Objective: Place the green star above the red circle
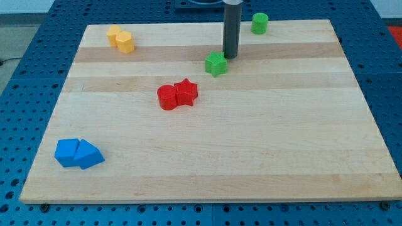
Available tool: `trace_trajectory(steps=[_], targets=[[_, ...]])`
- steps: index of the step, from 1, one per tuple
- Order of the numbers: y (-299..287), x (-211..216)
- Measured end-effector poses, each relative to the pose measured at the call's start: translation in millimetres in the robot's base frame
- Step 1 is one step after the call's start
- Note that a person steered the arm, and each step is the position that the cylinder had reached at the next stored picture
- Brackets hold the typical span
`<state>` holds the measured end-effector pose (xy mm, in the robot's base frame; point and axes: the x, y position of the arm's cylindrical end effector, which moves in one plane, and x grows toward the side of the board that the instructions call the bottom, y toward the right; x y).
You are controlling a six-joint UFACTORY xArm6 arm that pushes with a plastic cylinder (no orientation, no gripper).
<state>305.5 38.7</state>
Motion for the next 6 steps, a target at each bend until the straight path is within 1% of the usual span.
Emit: trace_trajectory(steps=[1, 2, 3, 4, 5, 6], targets=[[-5.6, 0.5], [5.2, 9.2], [28.9, 10.2], [31.4, 22.5], [13.5, 22.8], [-19.5, 22.8]])
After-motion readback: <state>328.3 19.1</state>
